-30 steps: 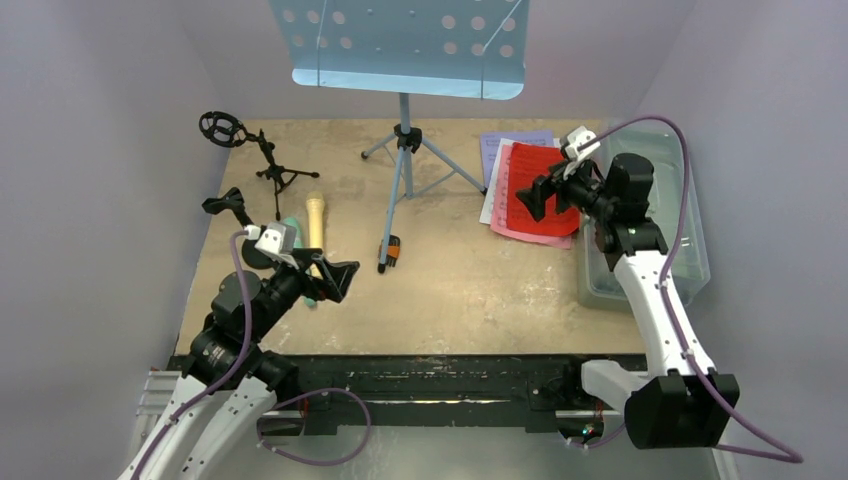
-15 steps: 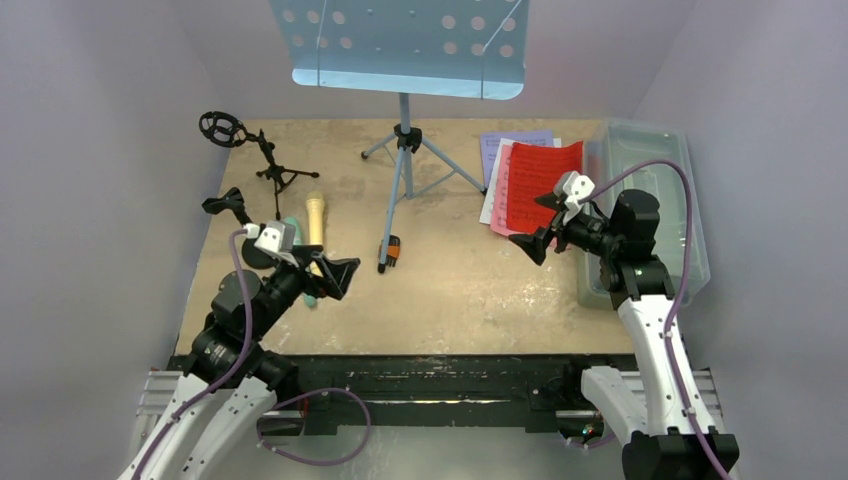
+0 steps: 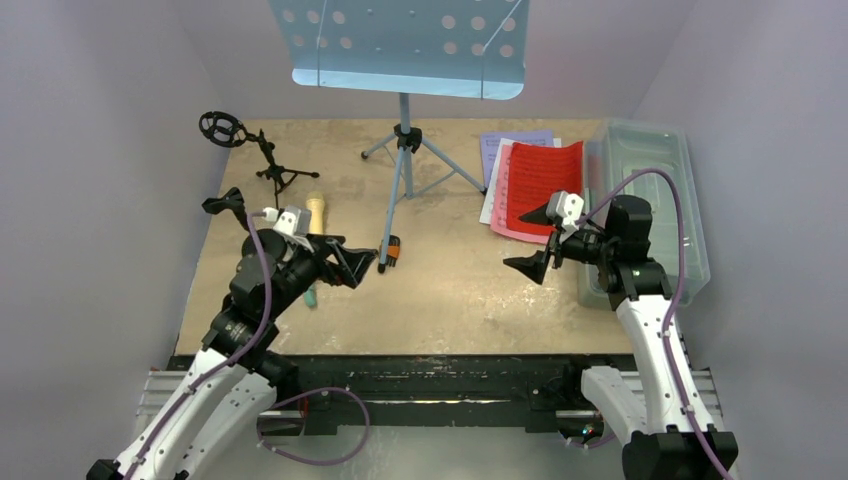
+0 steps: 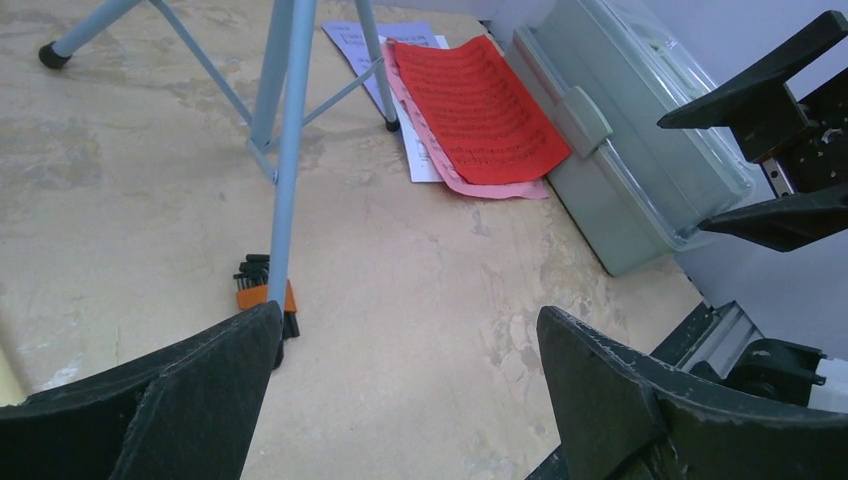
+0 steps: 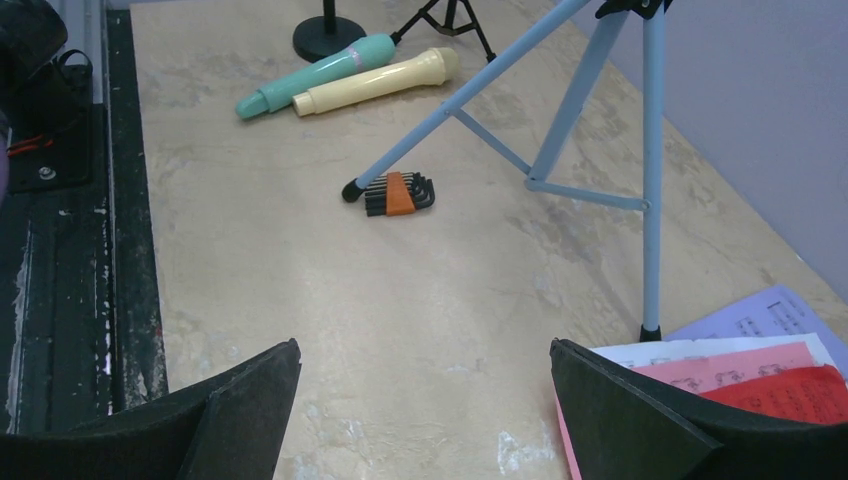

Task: Pack up the instrument practice props
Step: Move the music stand to the center of the board.

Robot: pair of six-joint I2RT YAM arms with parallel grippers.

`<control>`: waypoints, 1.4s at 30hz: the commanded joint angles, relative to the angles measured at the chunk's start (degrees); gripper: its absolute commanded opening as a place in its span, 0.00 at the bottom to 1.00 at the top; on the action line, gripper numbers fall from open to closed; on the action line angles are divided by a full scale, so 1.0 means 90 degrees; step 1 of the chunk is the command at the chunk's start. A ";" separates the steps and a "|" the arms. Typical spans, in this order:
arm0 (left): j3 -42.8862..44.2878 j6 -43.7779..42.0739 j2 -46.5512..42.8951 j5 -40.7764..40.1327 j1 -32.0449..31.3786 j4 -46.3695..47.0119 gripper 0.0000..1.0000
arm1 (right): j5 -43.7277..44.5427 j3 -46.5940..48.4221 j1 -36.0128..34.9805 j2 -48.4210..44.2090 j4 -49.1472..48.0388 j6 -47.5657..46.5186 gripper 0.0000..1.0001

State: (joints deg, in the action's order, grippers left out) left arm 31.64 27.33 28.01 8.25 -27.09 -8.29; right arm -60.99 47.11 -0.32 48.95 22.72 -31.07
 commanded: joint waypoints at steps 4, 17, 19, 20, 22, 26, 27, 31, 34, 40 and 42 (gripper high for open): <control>0.0281 0.0324 0.0444 0.0623 0.0032 0.1349 1.00 | -0.0406 0.0088 0.0016 -0.0136 0.0254 -0.0361 0.99; 0.0624 0.0238 0.1047 0.0658 0.0032 0.1541 1.00 | -0.0401 0.0097 0.0016 -0.0185 0.0301 -0.0424 0.99; 0.0642 0.0194 0.1103 0.0641 0.0032 0.1571 1.00 | -0.0401 0.0088 0.0016 -0.0185 0.0317 -0.0430 0.99; 0.0653 0.0175 0.1127 0.0632 0.0032 0.1584 1.00 | -0.0401 0.0096 0.0016 -0.0190 0.0317 -0.0434 0.99; 0.0690 0.0117 0.1180 0.0603 0.0032 0.1615 1.00 | -0.0396 0.0088 0.0018 -0.0193 0.0309 -0.0442 0.99; 0.0756 -0.0024 0.1302 0.0544 0.0032 0.1710 1.00 | -0.0401 0.0078 0.0016 -0.0188 0.0312 -0.0445 0.99; 0.0769 -0.0065 0.1326 0.0521 0.0032 0.1776 1.00 | -0.0396 0.0079 0.0016 -0.0189 0.0314 -0.0444 0.99; 0.0821 -0.0247 0.1466 0.0446 0.0032 0.2037 1.00 | -0.0401 0.0078 0.0016 -0.0194 0.0311 -0.0457 0.99; 0.0891 -0.0402 0.1608 0.0401 0.0032 0.2201 1.00 | -0.0401 0.0072 0.0016 -0.0195 0.0312 -0.0457 0.99; 0.0919 -0.0852 0.1855 0.0297 0.0032 0.2693 1.00 | -0.0401 0.0076 0.0016 -0.0195 0.0313 -0.0459 0.99; 0.0909 -0.1009 0.1943 0.0250 0.0032 0.2802 1.00 | -0.0409 0.0068 0.0016 -0.0195 0.0327 -0.0463 0.99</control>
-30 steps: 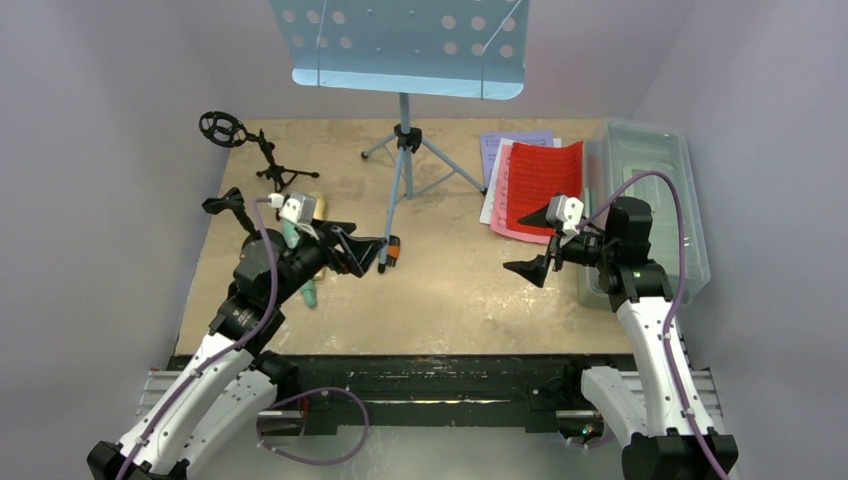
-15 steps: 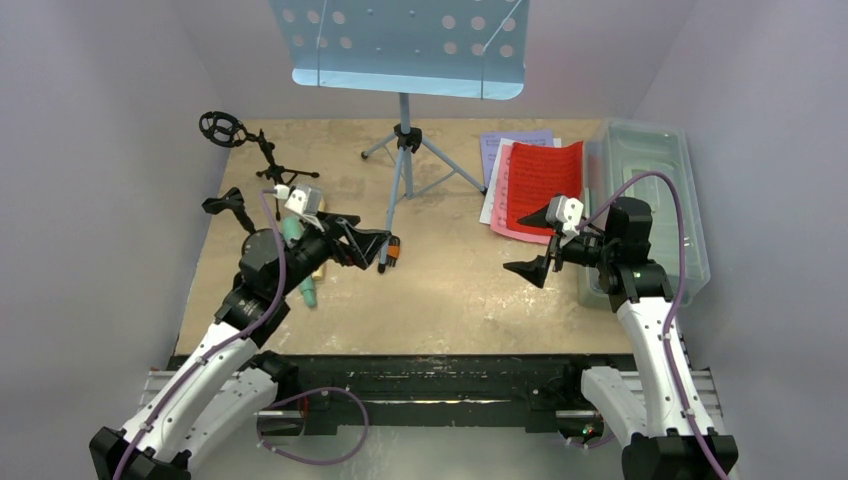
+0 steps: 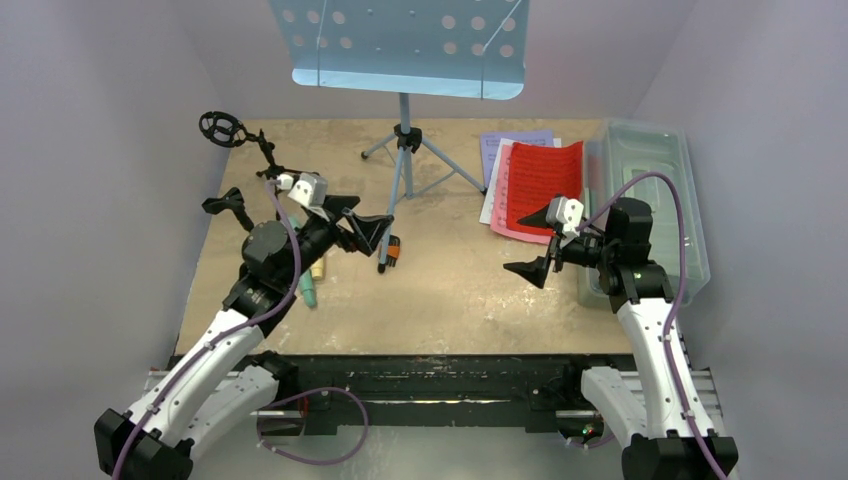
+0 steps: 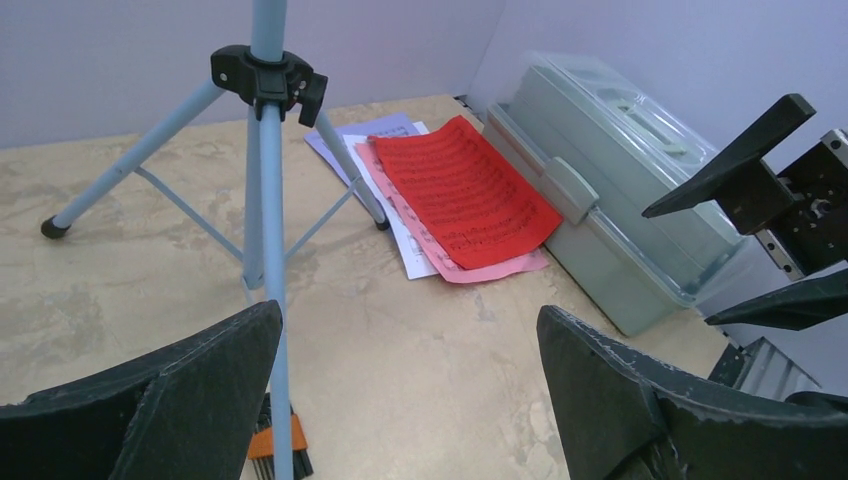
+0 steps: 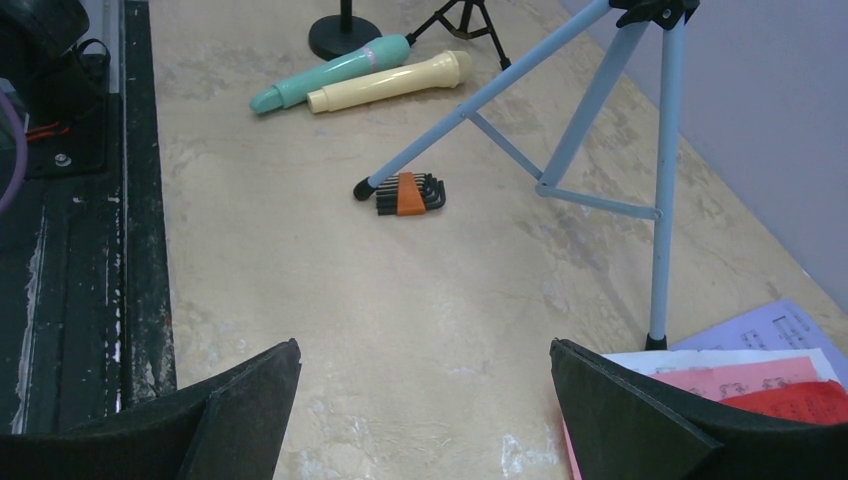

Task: Pack up the instrument practice props
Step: Move the music stand to the center of the board.

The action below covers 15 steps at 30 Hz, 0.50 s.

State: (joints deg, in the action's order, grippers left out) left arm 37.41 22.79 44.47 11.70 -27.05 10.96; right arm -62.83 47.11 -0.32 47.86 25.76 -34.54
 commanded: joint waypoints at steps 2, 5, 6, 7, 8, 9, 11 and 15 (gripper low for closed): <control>0.0247 -0.0661 0.0193 -0.0186 0.0027 0.0750 1.00 | -0.0207 0.0064 0.0016 -0.0073 -0.0011 -0.0078 0.99; 0.0092 -0.0959 0.0267 -0.0332 0.0027 0.0929 1.00 | -0.0216 0.0059 0.0016 -0.0073 -0.0015 -0.0085 0.99; 0.0026 -0.1044 0.0280 -0.0405 0.0027 0.1001 1.00 | -0.0216 0.0060 0.0016 -0.0078 -0.0014 -0.0079 0.99; -0.0044 -0.1120 0.0283 -0.0478 0.0027 0.1080 1.00 | -0.0216 0.0058 0.0016 -0.0074 -0.0016 -0.0085 0.99; -0.0122 -0.1202 0.0284 -0.0530 0.0027 0.1166 1.00 | -0.0216 0.0059 0.0018 -0.0073 -0.0011 -0.0087 0.99; -0.0189 -0.1269 0.0292 -0.0588 0.0027 0.1253 1.00 | -0.0216 0.0056 0.0018 -0.0068 -0.0013 -0.0087 0.99; -0.0323 -0.1418 0.0298 -0.0661 0.0027 0.1422 1.00 | -0.0225 0.0049 0.0019 -0.0063 -0.0013 -0.0092 0.99; -0.0510 -0.1643 0.0372 -0.0717 0.0032 0.1676 1.00 | -0.0246 0.0048 0.0021 -0.0062 -0.0014 -0.0091 0.99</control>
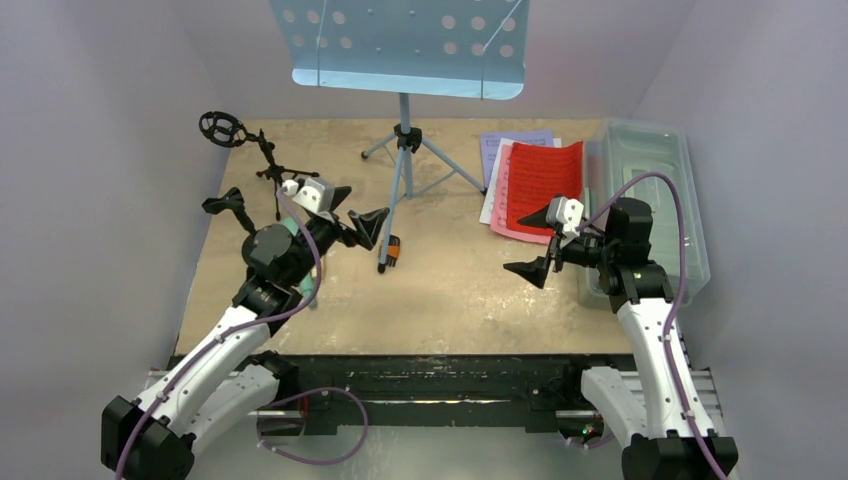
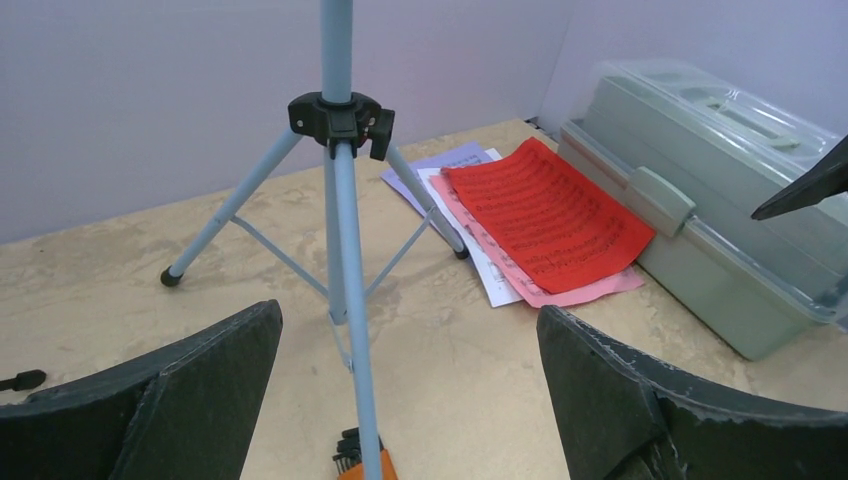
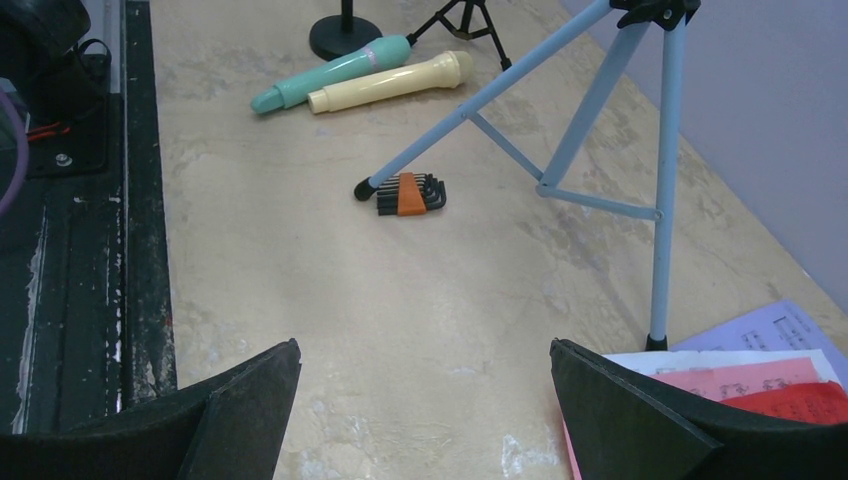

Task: Pack up the instrument practice props
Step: Move the music stand to the center of the board.

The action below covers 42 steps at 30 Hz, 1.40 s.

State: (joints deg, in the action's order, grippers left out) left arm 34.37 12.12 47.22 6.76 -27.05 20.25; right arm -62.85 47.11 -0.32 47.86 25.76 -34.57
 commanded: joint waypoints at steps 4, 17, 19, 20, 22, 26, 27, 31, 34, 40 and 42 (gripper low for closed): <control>-0.0272 -0.0552 0.0168 -0.0227 0.0027 0.0748 1.00 | -0.0243 0.0048 0.0016 -0.0054 -0.0015 -0.0085 0.99; -0.0115 -0.0322 0.0505 -0.0672 0.0027 0.0292 1.00 | -0.0262 0.0053 0.0016 -0.0034 -0.0001 -0.0085 0.99; -0.0072 -0.0330 0.0609 -0.0688 0.0027 0.0199 1.00 | -0.0263 0.0049 0.0016 -0.0022 -0.0003 -0.0094 0.99; -0.0028 -0.0320 0.0676 -0.0714 0.0027 0.0120 1.00 | -0.0265 0.0053 0.0021 -0.0003 -0.0002 -0.0096 0.99; 0.0107 -0.0330 0.0825 -0.0728 0.0027 -0.0032 1.00 | -0.0256 0.0043 0.0016 0.0031 -0.0001 -0.0095 0.99; 0.0298 -0.0426 0.1032 -0.0727 0.0029 0.0005 1.00 | -0.0253 0.0031 0.0016 0.0035 -0.0016 -0.0095 0.99; 0.0323 -0.0447 0.1070 -0.0714 0.0027 0.0064 0.99 | -0.0246 0.0022 0.0021 0.0027 -0.0022 -0.0095 0.99; 0.0485 -0.0553 0.1398 -0.0580 0.0018 0.0439 0.96 | -0.0267 0.0001 0.0016 -0.0018 -0.0069 -0.0081 0.99; 0.0784 -0.0557 0.1866 -0.0393 0.0017 0.0525 0.91 | -0.0254 -0.0018 0.0016 -0.0029 -0.0093 -0.0075 0.99; 0.1289 -0.0546 0.2857 -0.0337 0.0017 0.0720 0.80 | -0.0261 -0.0044 0.0016 -0.0059 -0.0123 -0.0047 0.99; 0.1413 -0.0531 0.3180 -0.0330 0.0017 0.0769 0.77 | -0.0280 -0.0049 0.0016 -0.0063 -0.0128 -0.0043 0.99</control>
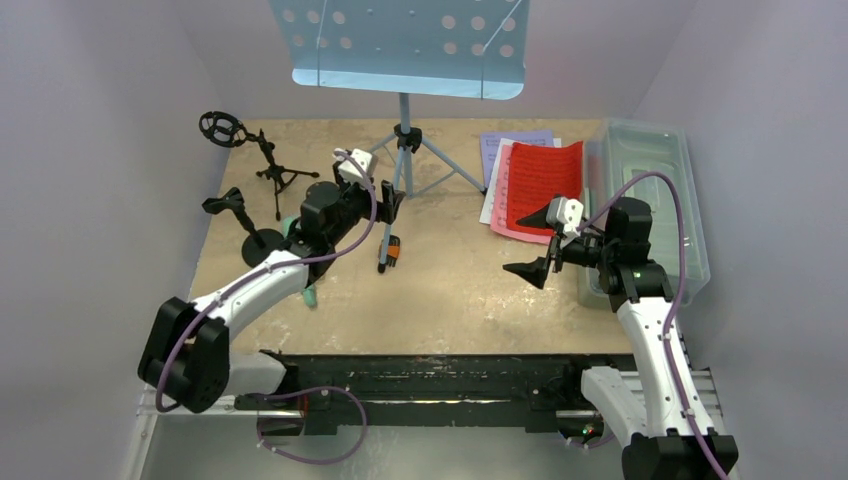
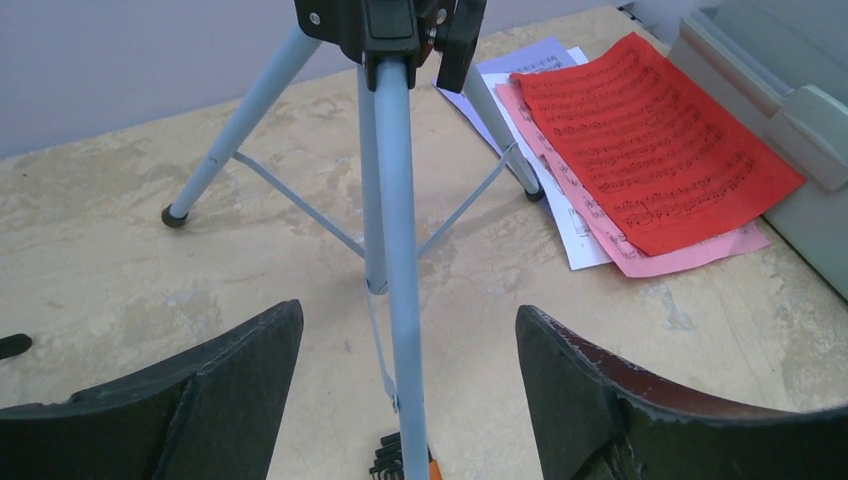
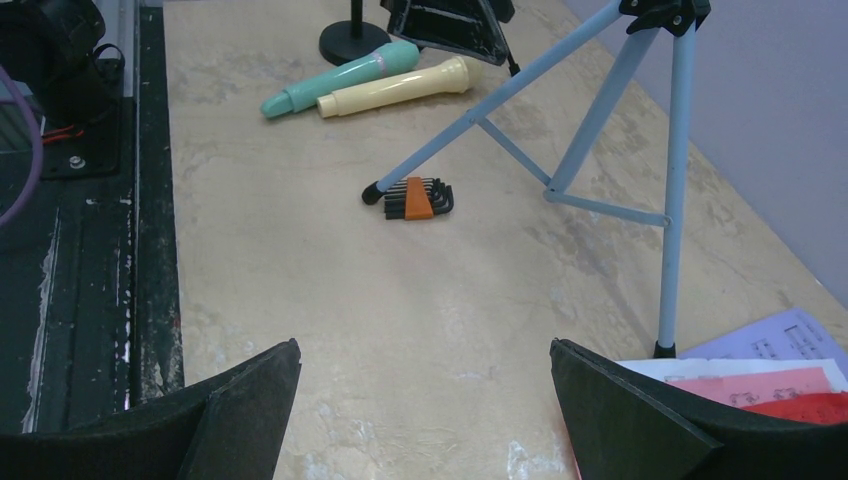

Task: Pack up the instrument practice props
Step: Move the music stand to the center of the board.

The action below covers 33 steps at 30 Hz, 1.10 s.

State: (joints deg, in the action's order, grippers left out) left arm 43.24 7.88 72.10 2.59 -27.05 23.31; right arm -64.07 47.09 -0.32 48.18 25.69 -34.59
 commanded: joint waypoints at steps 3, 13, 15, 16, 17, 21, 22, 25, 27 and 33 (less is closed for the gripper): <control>0.0511 -0.0008 0.0767 0.0144 0.0017 0.0563 0.72 | -0.0156 -0.0052 0.0016 -0.0109 -0.0134 -0.0034 0.99; 0.0734 0.0219 0.1431 0.0086 0.0008 0.0732 0.40 | -0.0176 -0.0067 0.0016 -0.0100 -0.0157 -0.0017 0.99; 0.0751 0.0223 0.1496 0.0102 -0.0001 0.0714 0.30 | -0.0176 -0.0071 0.0021 -0.0100 -0.0160 -0.0019 0.99; 0.0743 0.0219 0.1518 0.0093 -0.0019 0.0698 0.25 | -0.0176 -0.0075 0.0016 -0.0100 -0.0167 -0.0011 0.99; 0.0721 0.0198 0.1515 0.0093 -0.0029 0.0690 0.21 | -0.0176 -0.0076 0.0016 -0.0091 -0.0173 0.0000 0.99; 0.0508 0.0146 0.1312 -0.0001 -0.0142 0.0667 0.03 | -0.0181 -0.0090 0.0016 -0.0080 -0.0202 0.0038 0.99; 0.0419 0.0125 0.1204 -0.0061 -0.0198 0.0663 0.00 | -0.0192 -0.0103 0.0016 -0.0075 -0.0221 0.0061 0.99; 0.0143 0.0209 0.0849 -0.0263 -0.0427 0.0531 0.00 | -0.0312 -0.0163 0.0018 -0.0052 -0.0408 0.0332 0.99; -0.0003 0.0325 0.0647 -0.0538 -0.0631 0.0427 0.00 | -0.0456 -0.0262 0.0016 -0.0007 -0.0736 0.0774 0.99; -0.0412 0.1029 0.0213 -0.1170 -0.1255 0.0294 0.00 | -0.0518 -0.0952 0.0016 0.0293 -0.3139 0.3561 0.99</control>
State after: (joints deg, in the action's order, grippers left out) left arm 41.28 11.94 77.71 -5.85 -34.50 24.73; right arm -67.22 42.04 -0.32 48.95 14.74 -21.71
